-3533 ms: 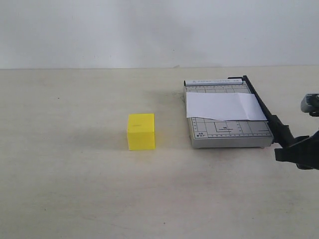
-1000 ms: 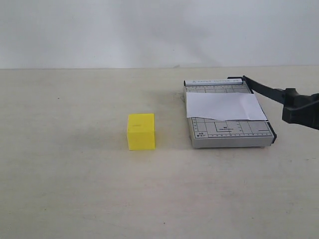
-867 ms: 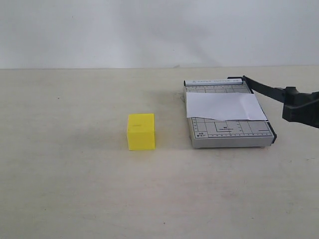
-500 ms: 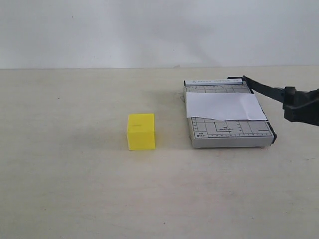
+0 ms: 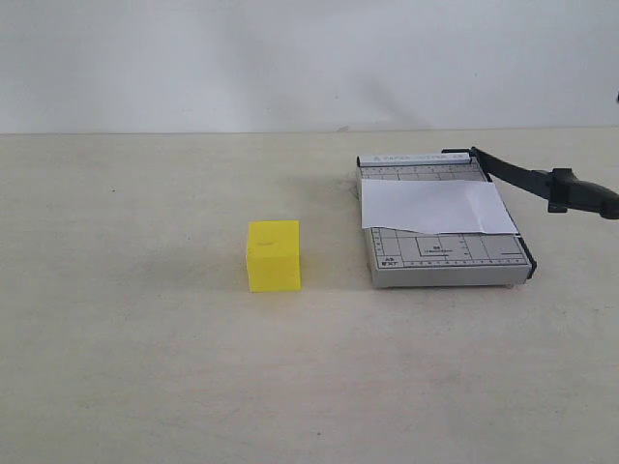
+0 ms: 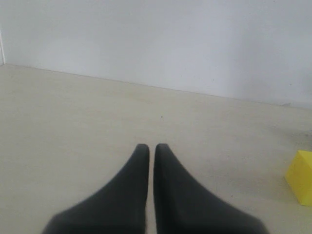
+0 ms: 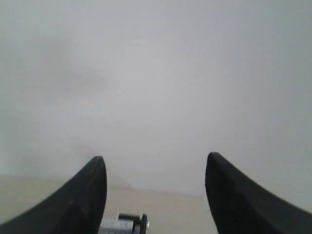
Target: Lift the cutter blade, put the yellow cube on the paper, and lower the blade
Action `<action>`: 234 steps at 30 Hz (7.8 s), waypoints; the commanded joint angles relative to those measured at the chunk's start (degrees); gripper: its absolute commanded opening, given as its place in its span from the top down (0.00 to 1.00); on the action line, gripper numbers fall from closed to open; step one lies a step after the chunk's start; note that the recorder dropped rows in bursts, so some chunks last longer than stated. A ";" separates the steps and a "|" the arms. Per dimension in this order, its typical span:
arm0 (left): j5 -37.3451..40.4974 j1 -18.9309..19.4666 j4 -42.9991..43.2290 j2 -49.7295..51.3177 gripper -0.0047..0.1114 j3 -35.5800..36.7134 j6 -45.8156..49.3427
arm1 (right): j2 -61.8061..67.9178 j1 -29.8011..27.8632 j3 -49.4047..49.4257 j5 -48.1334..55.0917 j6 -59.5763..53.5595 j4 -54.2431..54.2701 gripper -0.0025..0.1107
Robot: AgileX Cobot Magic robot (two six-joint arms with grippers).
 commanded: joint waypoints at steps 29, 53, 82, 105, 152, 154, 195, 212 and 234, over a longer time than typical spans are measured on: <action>-1.00 -0.25 -0.56 -0.23 0.92 0.17 -0.48 | -56.37 -0.31 -0.72 63.99 -0.57 -0.01 0.98; -3.72 -0.25 -41.53 -0.23 0.92 0.17 -8.15 | -56.84 -0.31 -0.03 75.16 -2.06 0.74 0.98; 10.29 -33.42 -87.93 88.98 0.92 -47.78 92.73 | -40.61 -0.31 0.00 54.79 5.47 1.14 0.98; -9.57 -47.66 -87.93 134.43 0.92 -96.36 91.65 | -15.60 -0.31 0.00 45.15 5.71 4.30 0.98; -10.78 -49.97 -87.93 142.51 0.92 -102.96 89.49 | -15.73 -0.31 0.00 45.67 5.60 8.54 0.98; -10.51 -50.19 -87.93 142.51 0.92 -103.67 89.34 | -15.73 -0.31 0.00 45.67 5.60 8.54 0.98; -35.76 -51.55 -77.13 122.95 0.92 -91.24 67.11 | -15.73 -0.31 0.00 46.20 4.66 8.57 0.98; -39.91 -55.54 -60.57 90.45 0.71 -48.64 39.72 | -15.73 -0.31 0.00 50.72 0.99 8.46 0.98; -46.09 -55.54 -70.18 109.27 0.01 -55.18 37.65 | -15.63 -0.31 0.00 54.68 0.92 8.67 0.98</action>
